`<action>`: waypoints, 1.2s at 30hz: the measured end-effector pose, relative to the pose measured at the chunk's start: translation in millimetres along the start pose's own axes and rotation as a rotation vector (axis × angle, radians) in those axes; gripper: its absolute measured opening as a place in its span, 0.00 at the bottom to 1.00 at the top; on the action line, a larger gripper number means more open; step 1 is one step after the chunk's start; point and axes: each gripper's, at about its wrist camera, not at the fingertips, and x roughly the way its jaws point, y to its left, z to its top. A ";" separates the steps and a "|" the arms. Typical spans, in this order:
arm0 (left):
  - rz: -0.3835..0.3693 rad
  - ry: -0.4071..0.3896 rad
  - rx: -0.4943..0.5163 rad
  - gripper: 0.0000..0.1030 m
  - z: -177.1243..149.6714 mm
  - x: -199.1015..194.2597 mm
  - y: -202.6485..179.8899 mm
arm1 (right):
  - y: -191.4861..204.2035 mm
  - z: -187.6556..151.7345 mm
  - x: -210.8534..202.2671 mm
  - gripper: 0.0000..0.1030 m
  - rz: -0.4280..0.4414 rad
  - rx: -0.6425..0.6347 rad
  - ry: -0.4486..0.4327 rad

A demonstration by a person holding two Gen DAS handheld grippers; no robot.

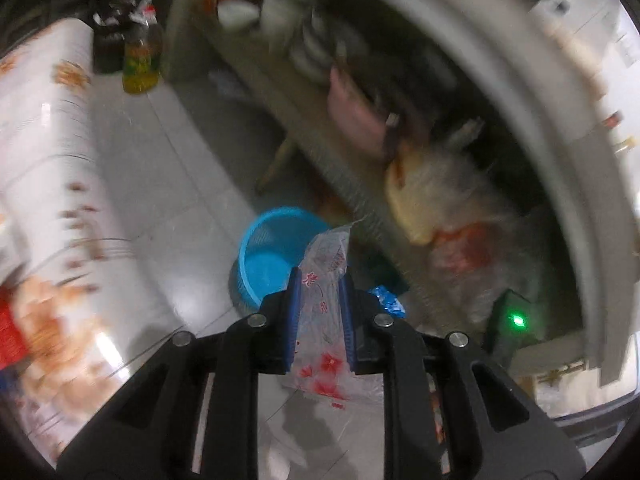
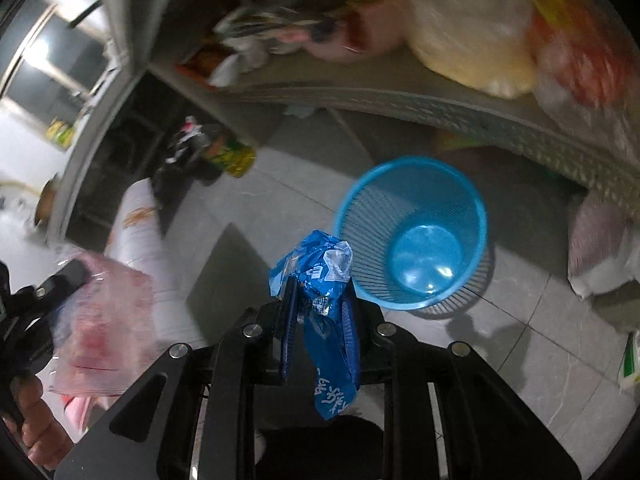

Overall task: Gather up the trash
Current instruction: 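Carry both items to the blue wastebasket and open both tools to drop them, then return both tools to the table and reach toward the remaining trash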

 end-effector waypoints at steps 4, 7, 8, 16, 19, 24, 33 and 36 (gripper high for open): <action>0.034 0.122 -0.018 0.20 17.0 76.2 -6.5 | -24.3 15.7 38.4 0.20 -0.044 0.074 0.004; 0.079 0.150 -0.052 0.33 36.9 118.7 -5.1 | -42.7 30.4 63.4 0.23 -0.054 0.149 -0.023; 0.086 0.148 -0.060 0.41 36.5 127.7 -7.9 | -47.8 34.1 71.2 0.25 -0.067 0.169 -0.042; 0.118 0.176 -0.115 0.71 43.4 170.7 -3.3 | -91.6 26.1 111.9 0.52 -0.162 0.291 -0.048; 0.109 0.163 -0.086 0.72 39.9 161.2 -4.4 | -97.2 18.0 105.4 0.53 -0.175 0.289 -0.064; 0.066 0.108 -0.051 0.72 33.9 121.5 -7.3 | -97.5 6.7 78.2 0.54 -0.190 0.266 -0.112; 0.084 -0.072 0.031 0.83 -0.1 6.3 -3.5 | -52.1 -25.8 16.9 0.70 -0.246 0.052 -0.140; 0.124 -0.084 -0.018 0.83 -22.5 -26.8 10.7 | -22.5 -39.5 -4.0 0.84 -0.313 -0.080 -0.178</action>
